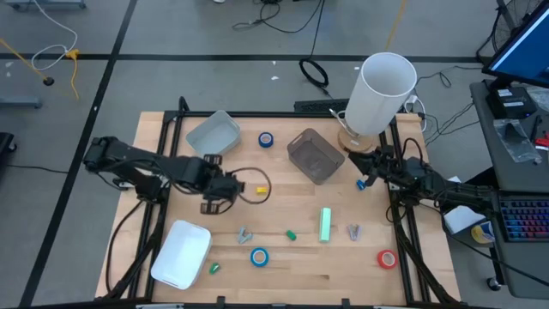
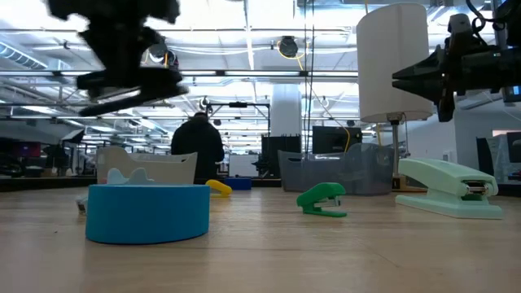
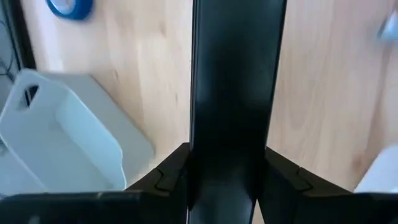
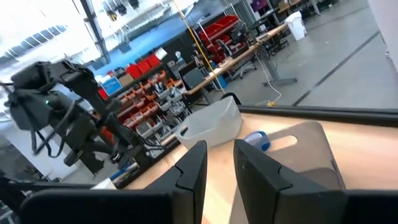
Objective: Pick and place Stapler, Stapler remover, tape
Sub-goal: Put the black stapler into the black bin
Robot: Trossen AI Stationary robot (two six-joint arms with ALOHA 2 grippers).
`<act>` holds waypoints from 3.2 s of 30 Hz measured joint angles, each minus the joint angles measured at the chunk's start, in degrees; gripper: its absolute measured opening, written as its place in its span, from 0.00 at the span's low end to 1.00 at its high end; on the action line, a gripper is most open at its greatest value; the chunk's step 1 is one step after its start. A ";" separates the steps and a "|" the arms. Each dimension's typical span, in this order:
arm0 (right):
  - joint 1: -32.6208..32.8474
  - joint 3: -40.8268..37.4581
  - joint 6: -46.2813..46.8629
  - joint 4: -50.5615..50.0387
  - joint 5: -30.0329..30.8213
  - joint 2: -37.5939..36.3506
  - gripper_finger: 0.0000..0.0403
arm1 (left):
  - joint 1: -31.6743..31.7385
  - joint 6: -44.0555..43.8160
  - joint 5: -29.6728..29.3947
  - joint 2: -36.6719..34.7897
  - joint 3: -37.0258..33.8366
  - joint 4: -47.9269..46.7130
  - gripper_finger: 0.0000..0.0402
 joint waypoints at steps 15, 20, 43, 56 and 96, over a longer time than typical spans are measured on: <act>0.02 -0.02 0.03 4.94 -4.21 3.66 0.19 | 9.30 1.81 -0.40 0.04 2.89 41.43 0.34; 0.03 0.00 -0.35 11.84 -7.96 6.83 0.19 | 11.38 -0.32 -0.47 0.11 2.89 50.74 0.34; 8.69 18.35 -22.89 35.53 -12.11 45.28 0.19 | 12.67 -4.46 1.85 0.17 2.88 49.72 0.34; 9.21 32.28 -37.59 24.92 -10.08 55.80 0.19 | 8.09 7.73 0.13 0.17 2.88 44.47 0.34; 9.42 53.86 -38.08 -8.01 -13.38 72.94 0.56 | 7.93 3.45 4.80 7.30 2.86 42.64 0.34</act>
